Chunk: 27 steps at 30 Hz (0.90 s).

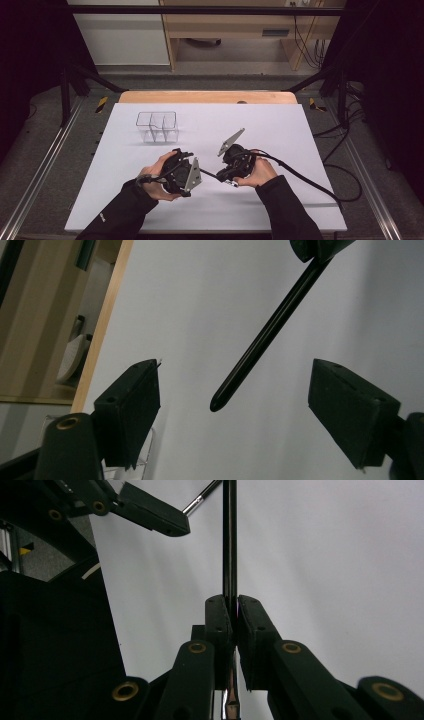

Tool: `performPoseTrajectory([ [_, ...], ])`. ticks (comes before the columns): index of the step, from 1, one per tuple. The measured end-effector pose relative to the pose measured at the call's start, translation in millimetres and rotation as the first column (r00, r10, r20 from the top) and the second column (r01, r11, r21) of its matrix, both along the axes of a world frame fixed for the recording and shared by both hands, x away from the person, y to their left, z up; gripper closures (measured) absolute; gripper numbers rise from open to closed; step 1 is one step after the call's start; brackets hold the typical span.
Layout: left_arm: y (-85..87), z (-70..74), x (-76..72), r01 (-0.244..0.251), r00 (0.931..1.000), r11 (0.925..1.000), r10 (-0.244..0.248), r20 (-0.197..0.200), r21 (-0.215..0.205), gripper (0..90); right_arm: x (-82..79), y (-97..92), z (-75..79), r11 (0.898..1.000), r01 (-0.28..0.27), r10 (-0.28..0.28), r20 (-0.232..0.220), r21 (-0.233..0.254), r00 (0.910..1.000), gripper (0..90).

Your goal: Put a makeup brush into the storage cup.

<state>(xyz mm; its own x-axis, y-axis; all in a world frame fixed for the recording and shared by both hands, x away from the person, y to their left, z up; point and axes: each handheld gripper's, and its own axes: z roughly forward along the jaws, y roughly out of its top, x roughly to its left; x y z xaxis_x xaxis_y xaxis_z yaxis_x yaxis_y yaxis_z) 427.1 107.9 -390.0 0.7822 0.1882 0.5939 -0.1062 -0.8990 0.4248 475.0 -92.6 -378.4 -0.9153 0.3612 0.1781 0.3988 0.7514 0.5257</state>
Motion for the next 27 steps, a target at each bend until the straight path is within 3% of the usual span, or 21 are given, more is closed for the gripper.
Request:
performPoseTrajectory([
  [12, -7.8, -8.2, -5.1, 0.067, 0.9957, 0.9943, -0.072, 0.058, 0.083, 35.9, -0.4, 9.1, -1.9, 1.0, -0.029, 0.029, -0.007, -0.007, 0.9996, 84.4],
  [22, -16.6, -15.0, -11.1, 0.114, 0.9837, 0.9832, -0.132, 0.122, 0.143, 46.8, -0.9, 10.3, -2.6, 0.999, -0.038, 0.038, -0.016, -0.001, 0.9991, 84.4],
  [27, -18.8, -17.6, -12.7, 0.126, 0.98, 0.9793, -0.148, 0.133, 0.158, 53.4, -1.0, 11.5, -4.1, 0.999, -0.041, 0.041, -0.021, -0.003, 0.9989, 84.4],
])
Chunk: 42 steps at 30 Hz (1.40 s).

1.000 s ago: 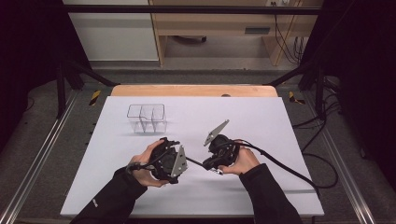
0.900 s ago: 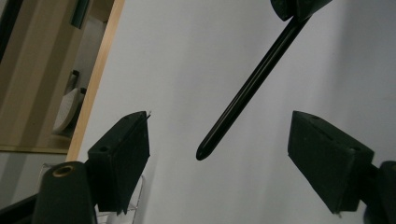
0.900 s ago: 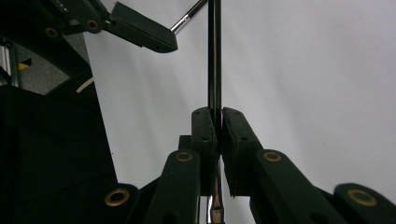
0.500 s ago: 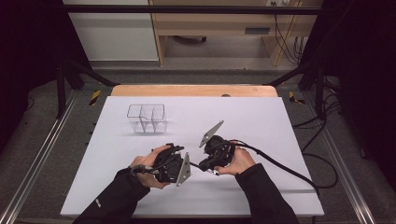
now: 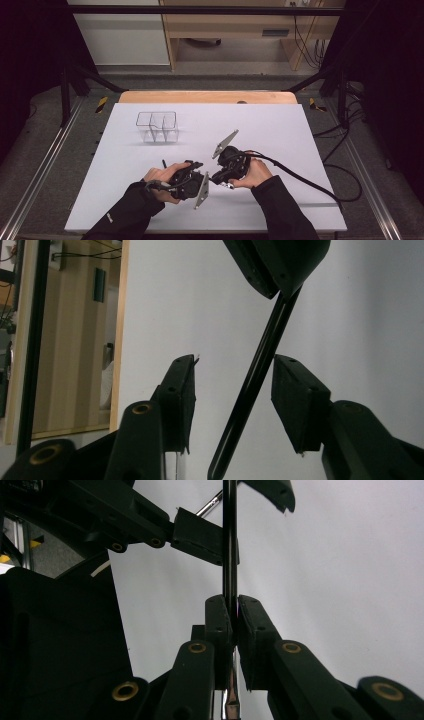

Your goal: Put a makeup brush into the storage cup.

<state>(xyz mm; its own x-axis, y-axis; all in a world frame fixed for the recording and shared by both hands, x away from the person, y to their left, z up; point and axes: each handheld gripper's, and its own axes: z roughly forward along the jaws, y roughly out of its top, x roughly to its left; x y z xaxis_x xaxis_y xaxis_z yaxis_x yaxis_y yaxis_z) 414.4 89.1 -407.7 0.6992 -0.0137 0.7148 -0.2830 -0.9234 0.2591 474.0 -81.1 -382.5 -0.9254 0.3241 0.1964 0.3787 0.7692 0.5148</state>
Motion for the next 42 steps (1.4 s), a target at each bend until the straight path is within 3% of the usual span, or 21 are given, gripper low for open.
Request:
performPoseTrajectory([
  [12, -2.0, -2.7, -2.7, 0.037, 0.9993, 0.9987, -0.037, 0.006, 0.035, 74.5, -1.2, 0.1, 0.5, 1.0, -0.009, 0.009, -0.003, 0.02, 1.0, 84.3],
  [23, -2.3, -5.5, -4.2, 0.068, 0.9977, 0.9946, -0.067, -0.006, 0.078, 81.0, -1.8, -1.2, 2.7, 0.999, -0.014, 0.014, 0.001, 0.029, 0.9999, 84.1],
  [30, -2.9, -6.0, -4.6, 0.073, 0.9972, 0.9942, -0.071, -0.023, 0.08, 82.9, -2.1, -2.7, 4.8, 0.999, -0.006, 0.006, 0.003, 0.033, 1.0, 83.5],
  [34, -0.4, -6.2, -3.6, 0.05, 0.9982, 0.9972, -0.048, -0.037, 0.056, 82.9, -2.6, -4.6, 6.9, 0.999, 0.002, -0.004, 0.034, 0.048, 0.9994, 81.9],
  [36, 1.4, -5.5, -2.4, 0.039, 0.9985, 0.997, -0.036, -0.04, 0.067, 82.9, -2.4, -6.1, 8.3, 0.998, 0.007, -0.01, 0.049, 0.057, 0.9988, 80.9],
  [42, 9.5, -6.2, 1.7, -0.014, 0.9966, 0.9993, 0.016, -0.081, 0.035, 82.9, -1.3, -18.5, 24.0, 0.991, 0.058, -0.073, 0.118, 0.121, 0.9903, 72.3],
])
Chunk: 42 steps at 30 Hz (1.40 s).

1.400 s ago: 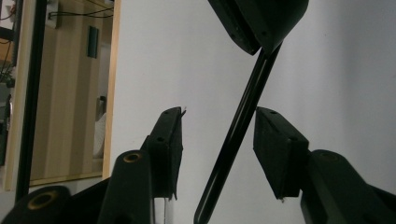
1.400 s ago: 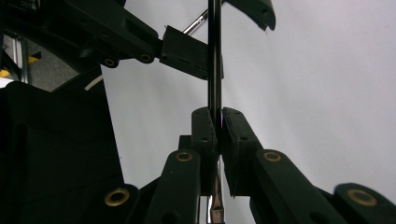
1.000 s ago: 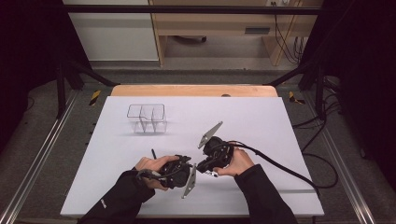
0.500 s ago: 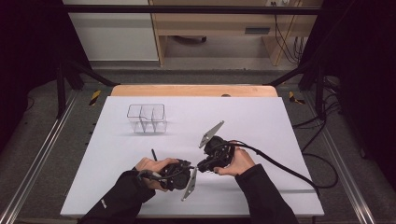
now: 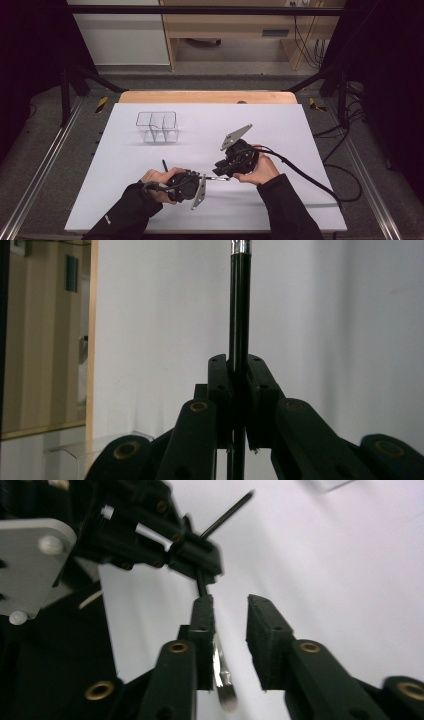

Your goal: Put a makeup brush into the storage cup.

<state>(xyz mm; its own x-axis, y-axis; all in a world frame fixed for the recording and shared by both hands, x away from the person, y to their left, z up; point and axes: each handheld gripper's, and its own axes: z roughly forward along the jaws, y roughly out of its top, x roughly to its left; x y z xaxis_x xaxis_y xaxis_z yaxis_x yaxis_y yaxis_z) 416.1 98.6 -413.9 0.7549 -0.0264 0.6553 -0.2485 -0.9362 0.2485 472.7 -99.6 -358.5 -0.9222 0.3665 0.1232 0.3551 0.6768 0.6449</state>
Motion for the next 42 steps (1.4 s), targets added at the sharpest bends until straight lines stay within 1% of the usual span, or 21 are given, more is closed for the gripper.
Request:
performPoseTrajectory([
  [5, 8.3, 2.1, 3.8, -0.068, 0.9968, 0.9969, 0.067, -0.045, -0.04, 82.8, 0.6, -15.1, 13.0, 0.996, 0.067, -0.071, 0.052, 0.062, 0.9962, 65.5],
  [9, 14.4, 4.2, 5.9, -0.113, 0.9912, 0.9902, 0.107, -0.078, -0.081, 82.8, 0.6, -25.8, 18.1, 0.986, 0.125, -0.135, 0.088, 0.108, 0.9869, 56.8],
  [14, 22.5, 4.6, 8.6, -0.186, 0.9773, 0.9708, 0.167, -0.13, -0.151, 82.9, -0.4, -35.2, 18.0, 0.972, 0.184, -0.203, 0.134, 0.143, 0.9699, 46.4],
  [15, 23.9, 4.8, 9.0, -0.202, 0.9739, 0.9659, 0.18, -0.138, -0.162, 82.8, -0.7, -36.6, 17.6, 0.969, 0.193, -0.214, 0.14, 0.151, 0.9667, 44.0],
  [16, 25.8, 4.8, 9.5, -0.221, 0.969, 0.9576, 0.194, -0.153, -0.185, 82.9, -1.0, -38.1, 17.1, 0.967, 0.201, -0.225, 0.148, 0.158, 0.9631, 42.1],
  [17, 26.6, 4.7, 9.6, -0.228, 0.967, 0.9538, 0.198, -0.16, -0.196, 82.9, -1.5, -39.6, 16.4, 0.962, 0.216, -0.242, 0.156, 0.164, 0.9577, 39.9],
  [18, 28.9, 5.0, 10.3, -0.25, 0.9605, 0.9429, 0.213, -0.179, -0.22, 82.8, -1.6, -40.4, 16.1, 0.961, 0.219, -0.246, 0.16, 0.167, 0.9561, 38.2],
  [19, 30.0, 4.9, 10.6, -0.26, 0.9576, 0.9371, 0.22, -0.186, -0.233, 82.9, -2.3, -42.0, 15.1, 0.955, 0.236, -0.266, 0.165, 0.181, 0.9498, 34.9],
  [21, 32.3, 4.0, 11.5, -0.288, 0.9487, 0.9197, 0.236, -0.21, -0.267, 82.8, -3.1, -44.0, 14.0, 0.948, 0.254, -0.287, 0.173, 0.19, 0.9422, 31.7],
  [22, 34.4, 3.4, 12.5, -0.311, 0.9408, 0.9063, 0.25, -0.229, -0.287, 82.9, -3.4, -44.8, 13.6, 0.946, 0.259, -0.294, 0.174, 0.196, 0.9398, 30.1],
  [23, 35.5, 3.1, 13.0, -0.322, 0.9364, 0.8989, 0.256, -0.239, -0.297, 82.9, -4.1, -46.1, 12.3, 0.939, 0.274, -0.312, 0.177, 0.21, 0.9335, 28.0],
  [24, 37.2, 2.4, 13.7, -0.339, 0.93, 0.8866, 0.265, -0.254, -0.315, 82.8, -4.5, -46.9, 11.6, 0.937, 0.277, -0.316, 0.178, 0.215, 0.9319, 27.3],
  [25, 38.1, 2.0, 13.9, -0.352, 0.9251, 0.8782, 0.273, -0.263, -0.324, 82.9, -5.1, -47.7, 10.1, 0.932, 0.285, -0.326, 0.176, 0.224, 0.9286, 25.7],
  [26, 39.6, 1.6, 14.3, -0.369, 0.9186, 0.8644, 0.282, -0.276, -0.342, 82.9, -5.5, -48.0, 9.0, 0.929, 0.291, -0.334, 0.177, 0.231, 0.926, 24.8],
  [27, 40.6, 1.4, 14.6, -0.377, 0.9148, 0.8561, 0.285, -0.286, -0.353, 82.9, -6.2, -48.6, 7.3, 0.924, 0.299, -0.343, 0.176, 0.238, 0.9227, 23.7],
  [32, 43.9, 0.3, 15.0, -0.44, 0.8889, 0.7994, 0.321, -0.327, -0.41, 82.9, -7.7, -49.2, -0.6, 0.91, 0.317, -0.366, 0.161, 0.267, 0.9166, 20.0],
  [33, 44.1, 0.3, 14.9, -0.447, 0.8856, 0.792, 0.325, -0.331, -0.416, 82.9, -7.9, -48.9, -2.2, 0.907, 0.321, -0.371, 0.16, 0.272, 0.9146, 18.9],
  [34, 44.4, 0.2, 14.8, -0.457, 0.8801, 0.7811, 0.328, -0.343, -0.425, 82.9, -8.2, -48.5, -3.6, 0.904, 0.326, -0.377, 0.157, 0.276, 0.9128, 18.3],
  [35, 44.7, 0.1, 14.4, -0.468, 0.8749, 0.7679, 0.333, -0.352, -0.438, 82.9, -8.4, -48.3, -4.9, 0.901, 0.329, -0.382, 0.153, 0.284, 0.9116, 17.7],
  [39, 44.8, -1.3, 13.4, -0.491, 0.8637, 0.7358, 0.341, -0.371, -0.467, 82.9, -9.8, -47.1, -9.9, 0.89, 0.344, -0.397, 0.139, 0.299, 0.9072, 15.0],
  [42, 43.3, -2.9, 12.3, -0.5, 0.8593, 0.7196, 0.344, -0.378, -0.482, 82.9, -10.5, -45.7, -13.6, 0.882, 0.354, -0.409, 0.131, 0.311, 0.9033, 13.7],
])
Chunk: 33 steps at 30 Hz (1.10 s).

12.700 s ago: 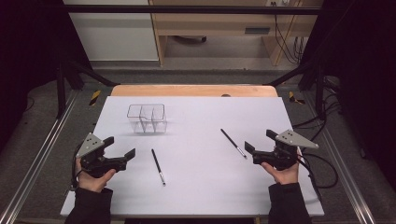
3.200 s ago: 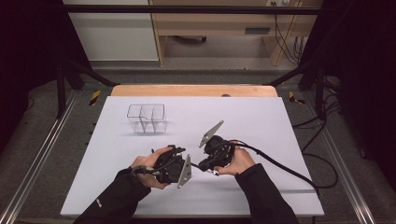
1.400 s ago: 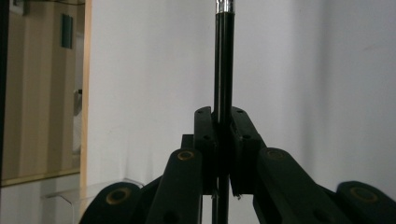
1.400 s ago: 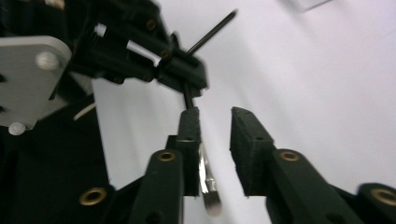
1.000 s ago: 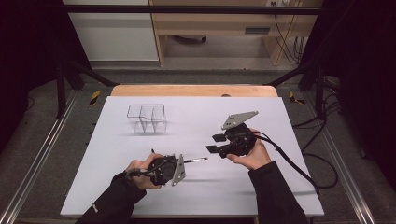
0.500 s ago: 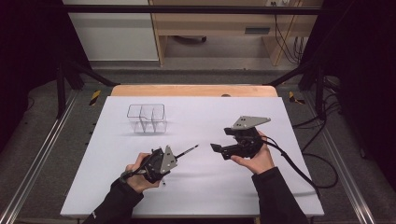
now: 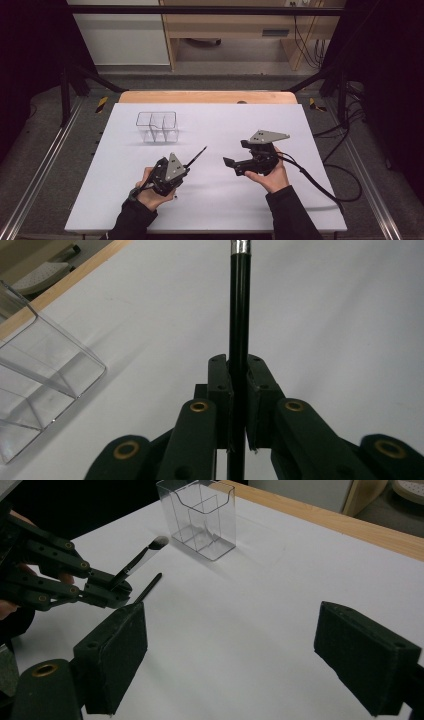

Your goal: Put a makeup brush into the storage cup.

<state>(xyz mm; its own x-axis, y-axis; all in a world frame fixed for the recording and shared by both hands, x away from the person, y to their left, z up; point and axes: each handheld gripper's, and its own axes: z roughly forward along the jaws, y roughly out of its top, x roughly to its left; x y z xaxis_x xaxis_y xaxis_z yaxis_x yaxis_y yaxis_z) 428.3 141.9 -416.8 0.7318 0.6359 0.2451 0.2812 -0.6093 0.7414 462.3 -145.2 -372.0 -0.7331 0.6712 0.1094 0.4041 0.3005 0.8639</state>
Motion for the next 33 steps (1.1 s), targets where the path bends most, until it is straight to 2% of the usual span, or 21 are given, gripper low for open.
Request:
performPoseTrajectory([
  [5, -3.3, -2.2, -0.4, -0.029, 0.9995, 0.9982, 0.028, -0.012, -0.053, 82.9, -0.5, 2.1, -5.8, 0.999, 0.017, -0.017, -0.008, 0.045, 0.9998, 13.2],
  [10, -8.1, -4.3, 0.8, -0.055, 0.9981, 0.9911, 0.051, -0.034, -0.121, 82.9, -2.7, 6.1, -9.3, 0.996, 0.03, -0.03, -0.001, 0.085, 0.9995, 12.3],
  [18, -15.2, -4.8, 1.1, -0.084, 0.9959, 0.9808, 0.077, -0.049, -0.176, 82.9, -4.4, 12.3, -13.6, 0.988, 0.05, -0.05, -0.003, 0.146, 0.9988, 12.2],
  [25, -20.9, -6.4, 1.3, -0.11, 0.9933, 0.9757, 0.102, -0.054, -0.189, 82.9, -4.2, 18.3, -17.4, 0.975, 0.073, -0.071, -0.016, 0.211, 0.9974, 15.4],
  [30, -23.0, -6.3, 2.6, -0.133, 0.9905, 0.9689, 0.123, -0.063, -0.209, 82.9, -4.2, 21.8, -20.6, 0.969, 0.083, -0.081, -0.021, 0.232, 0.9965, 17.7],
  [33, -25.3, -6.3, 2.8, -0.137, 0.9898, 0.9675, 0.126, -0.066, -0.212, 82.8, -4.0, 24.0, -22.9, 0.967, 0.088, -0.085, -0.025, 0.239, 0.9961, 19.9],
])
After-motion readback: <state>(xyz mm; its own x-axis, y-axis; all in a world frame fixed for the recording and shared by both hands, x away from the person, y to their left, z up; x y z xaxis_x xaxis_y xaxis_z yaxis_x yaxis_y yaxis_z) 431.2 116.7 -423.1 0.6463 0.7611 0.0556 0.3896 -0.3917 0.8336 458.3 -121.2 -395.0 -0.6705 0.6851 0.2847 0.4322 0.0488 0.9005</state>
